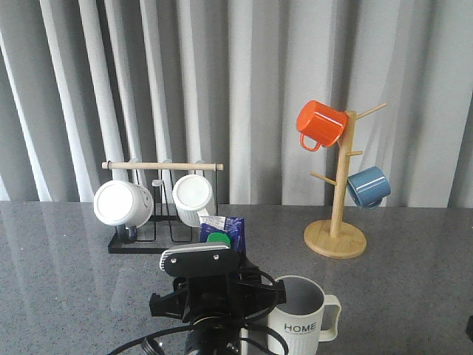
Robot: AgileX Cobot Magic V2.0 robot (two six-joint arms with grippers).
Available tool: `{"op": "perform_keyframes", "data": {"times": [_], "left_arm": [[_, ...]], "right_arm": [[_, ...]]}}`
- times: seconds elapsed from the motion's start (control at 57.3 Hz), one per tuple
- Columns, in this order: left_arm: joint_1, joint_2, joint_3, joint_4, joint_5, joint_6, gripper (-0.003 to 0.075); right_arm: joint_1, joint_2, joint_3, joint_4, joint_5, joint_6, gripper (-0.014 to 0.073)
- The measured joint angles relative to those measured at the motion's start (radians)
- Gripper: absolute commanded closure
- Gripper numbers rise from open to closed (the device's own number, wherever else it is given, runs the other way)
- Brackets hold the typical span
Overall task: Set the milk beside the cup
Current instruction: 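Lower the milk carton onto the table beside the white mug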
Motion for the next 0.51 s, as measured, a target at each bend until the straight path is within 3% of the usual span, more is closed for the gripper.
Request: {"op": "perform_keyframes", "data": {"times": [0.192,0.506], "left_arm": [[0.000,0.000,0.000,0.000,0.013,0.000,-0.0010],[0.000,-0.010,0.000,0.058,0.015,0.003,0.0004]], "right_arm": [[0.000,0.000,0.000,0.000,0.000,0.000,0.0596],[0.000,0.000,0.000,0.000,0.000,0.000,0.0596]]}}
